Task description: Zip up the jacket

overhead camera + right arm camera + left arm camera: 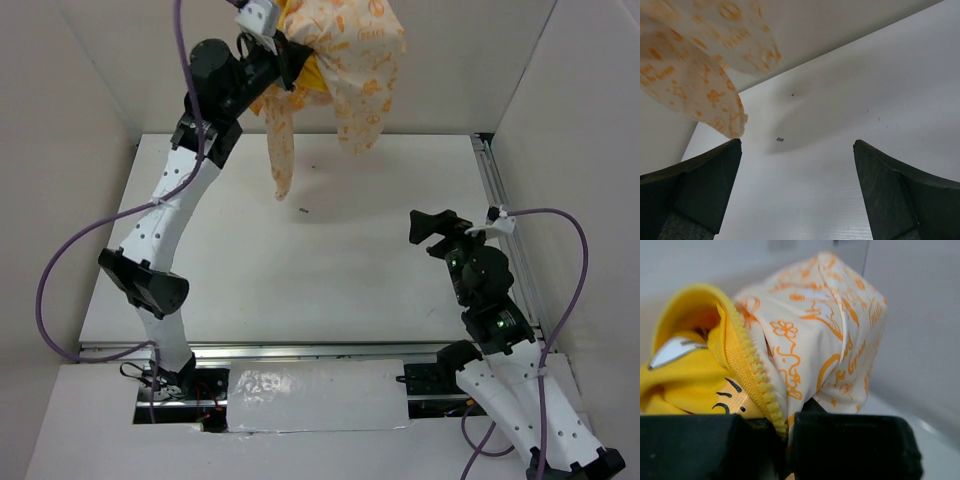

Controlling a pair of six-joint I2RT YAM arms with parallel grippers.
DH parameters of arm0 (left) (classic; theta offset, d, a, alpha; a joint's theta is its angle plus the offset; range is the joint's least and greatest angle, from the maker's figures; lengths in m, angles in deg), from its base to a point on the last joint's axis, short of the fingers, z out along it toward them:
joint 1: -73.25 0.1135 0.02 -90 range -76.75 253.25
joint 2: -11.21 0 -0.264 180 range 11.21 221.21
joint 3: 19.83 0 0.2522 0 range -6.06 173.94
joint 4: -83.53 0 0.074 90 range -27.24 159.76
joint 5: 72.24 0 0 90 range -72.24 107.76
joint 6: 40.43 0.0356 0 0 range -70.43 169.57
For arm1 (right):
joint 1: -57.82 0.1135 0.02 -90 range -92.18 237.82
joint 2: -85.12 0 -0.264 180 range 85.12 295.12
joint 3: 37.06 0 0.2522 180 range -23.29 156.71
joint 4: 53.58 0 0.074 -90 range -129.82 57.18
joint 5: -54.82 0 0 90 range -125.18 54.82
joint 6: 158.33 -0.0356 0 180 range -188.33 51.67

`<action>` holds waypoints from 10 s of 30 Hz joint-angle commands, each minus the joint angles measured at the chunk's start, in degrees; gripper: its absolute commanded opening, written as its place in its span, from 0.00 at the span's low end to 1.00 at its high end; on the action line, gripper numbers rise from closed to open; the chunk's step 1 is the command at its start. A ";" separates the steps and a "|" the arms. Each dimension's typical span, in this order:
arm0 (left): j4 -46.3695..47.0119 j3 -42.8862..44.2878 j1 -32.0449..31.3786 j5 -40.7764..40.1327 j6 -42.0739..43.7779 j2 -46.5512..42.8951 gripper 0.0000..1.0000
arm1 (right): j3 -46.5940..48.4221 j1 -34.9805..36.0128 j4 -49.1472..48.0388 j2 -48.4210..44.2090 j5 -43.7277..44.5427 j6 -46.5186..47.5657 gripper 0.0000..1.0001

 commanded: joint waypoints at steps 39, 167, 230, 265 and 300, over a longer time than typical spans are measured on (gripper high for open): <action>-19.43 -40.06 6.23 2.63 -31.43 9.22 0.96 | 21.44 -2.40 4.95 58.07 -3.18 1.63 0.87; -33.23 -72.46 -23.41 -19.35 -48.29 -22.49 0.99 | -0.71 0.39 10.41 17.91 -17.07 1.88 0.98; -21.63 -77.68 11.32 -0.19 -33.60 -45.95 0.00 | 53.93 -11.54 19.37 65.74 -25.68 -1.18 0.00; -17.33 -80.28 27.67 8.42 -31.34 -37.52 0.09 | 19.51 4.54 7.77 62.29 -15.29 -5.31 0.81; -31.92 -88.91 -3.61 -9.58 -51.22 -43.41 0.99 | 22.51 -10.68 25.87 46.06 0.34 -5.66 0.99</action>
